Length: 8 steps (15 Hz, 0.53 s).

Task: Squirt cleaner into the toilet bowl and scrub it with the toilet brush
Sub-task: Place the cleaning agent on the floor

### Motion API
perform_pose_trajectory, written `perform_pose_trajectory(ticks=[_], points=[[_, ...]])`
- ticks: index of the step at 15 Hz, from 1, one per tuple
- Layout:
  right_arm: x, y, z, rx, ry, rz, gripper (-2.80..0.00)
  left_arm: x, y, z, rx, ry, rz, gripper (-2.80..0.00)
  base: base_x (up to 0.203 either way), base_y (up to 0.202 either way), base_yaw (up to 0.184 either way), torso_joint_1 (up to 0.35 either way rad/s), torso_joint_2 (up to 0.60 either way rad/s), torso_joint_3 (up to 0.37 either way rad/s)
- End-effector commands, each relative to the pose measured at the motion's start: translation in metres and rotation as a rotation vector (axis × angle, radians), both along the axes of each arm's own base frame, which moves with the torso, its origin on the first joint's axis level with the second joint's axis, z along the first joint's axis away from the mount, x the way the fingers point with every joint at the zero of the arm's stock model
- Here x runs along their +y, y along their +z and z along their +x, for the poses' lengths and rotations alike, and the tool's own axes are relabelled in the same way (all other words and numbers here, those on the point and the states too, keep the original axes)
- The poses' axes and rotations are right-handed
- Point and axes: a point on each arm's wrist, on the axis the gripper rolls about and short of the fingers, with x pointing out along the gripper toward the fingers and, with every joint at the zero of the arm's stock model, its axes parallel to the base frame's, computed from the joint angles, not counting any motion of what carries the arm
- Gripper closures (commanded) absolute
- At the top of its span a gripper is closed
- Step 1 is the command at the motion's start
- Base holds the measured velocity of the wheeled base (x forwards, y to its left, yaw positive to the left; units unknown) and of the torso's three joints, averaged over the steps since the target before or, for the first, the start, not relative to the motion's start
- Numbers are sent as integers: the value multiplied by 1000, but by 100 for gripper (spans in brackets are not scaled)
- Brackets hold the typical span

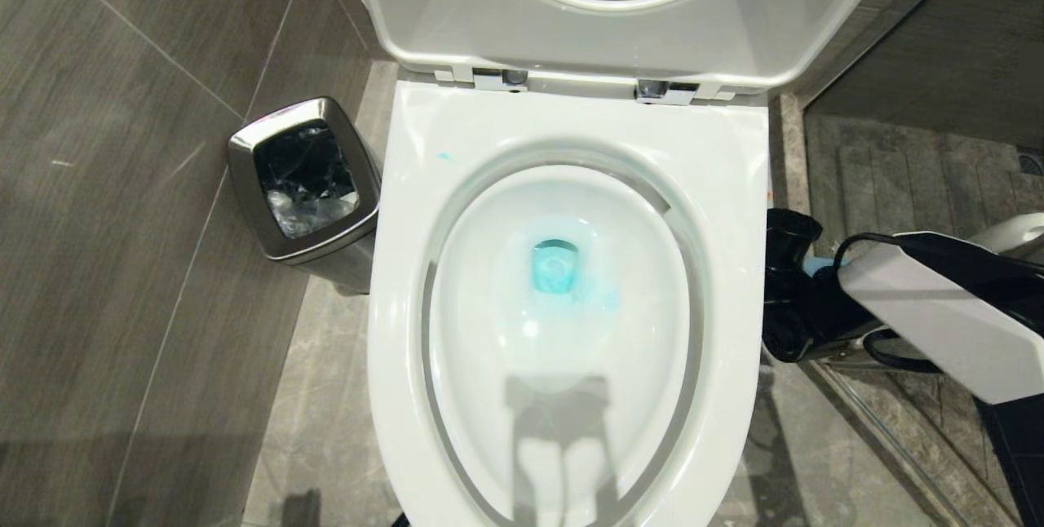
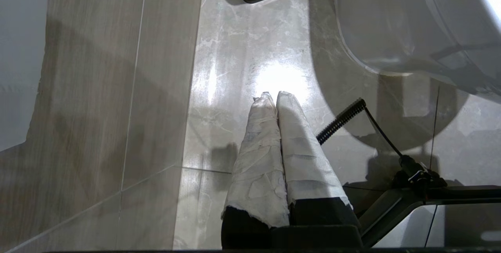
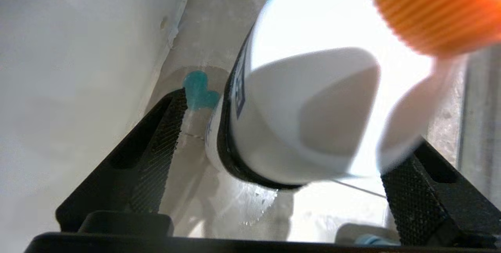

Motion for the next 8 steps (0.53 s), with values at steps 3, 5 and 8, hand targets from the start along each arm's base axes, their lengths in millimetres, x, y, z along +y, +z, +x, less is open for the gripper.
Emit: perform_pose_trajectory(ticks=[3,5,8], points=[[0,20,-24,11,12,-5,-280,0,0,0,2,0,-2,0,0,0,0,0,0,0],[1,24,-36,29,20,-7,-280,0,0,0,2,0,-2,0,0,0,0,0,0,0],[1,30,-55,57,27,-11,-280,0,0,0,2,0,-2,0,0,0,0,0,0,0]])
